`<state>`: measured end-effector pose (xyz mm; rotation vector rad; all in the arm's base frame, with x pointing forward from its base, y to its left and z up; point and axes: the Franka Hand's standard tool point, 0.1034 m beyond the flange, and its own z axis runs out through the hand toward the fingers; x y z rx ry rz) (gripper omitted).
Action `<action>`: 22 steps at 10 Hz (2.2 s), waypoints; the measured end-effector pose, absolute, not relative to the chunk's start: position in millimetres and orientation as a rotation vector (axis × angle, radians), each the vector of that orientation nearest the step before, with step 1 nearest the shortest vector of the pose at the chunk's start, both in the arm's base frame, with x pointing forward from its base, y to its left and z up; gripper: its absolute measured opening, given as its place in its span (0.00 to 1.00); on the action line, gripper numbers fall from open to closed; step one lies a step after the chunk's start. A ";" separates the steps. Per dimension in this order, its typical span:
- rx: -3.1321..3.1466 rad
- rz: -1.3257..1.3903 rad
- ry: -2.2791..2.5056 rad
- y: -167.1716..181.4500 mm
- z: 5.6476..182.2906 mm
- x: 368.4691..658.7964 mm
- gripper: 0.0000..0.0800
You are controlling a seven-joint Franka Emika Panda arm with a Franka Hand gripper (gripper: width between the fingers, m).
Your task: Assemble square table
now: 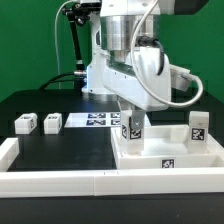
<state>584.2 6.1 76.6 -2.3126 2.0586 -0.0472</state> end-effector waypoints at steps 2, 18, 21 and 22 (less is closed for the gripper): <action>-2.029 -0.045 2.312 9.2 76.8 583.7 0.36; -2.926 -0.089 0.988 16.0 75.4 582.0 0.81; -3.035 -0.106 0.603 14.5 78.4 583.2 0.81; -3.054 -0.108 0.512 13.9 78.4 583.2 0.81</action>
Offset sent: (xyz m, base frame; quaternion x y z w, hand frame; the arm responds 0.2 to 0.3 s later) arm -0.0018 0.0014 0.0028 -0.0093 -0.0033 0.1643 0.9864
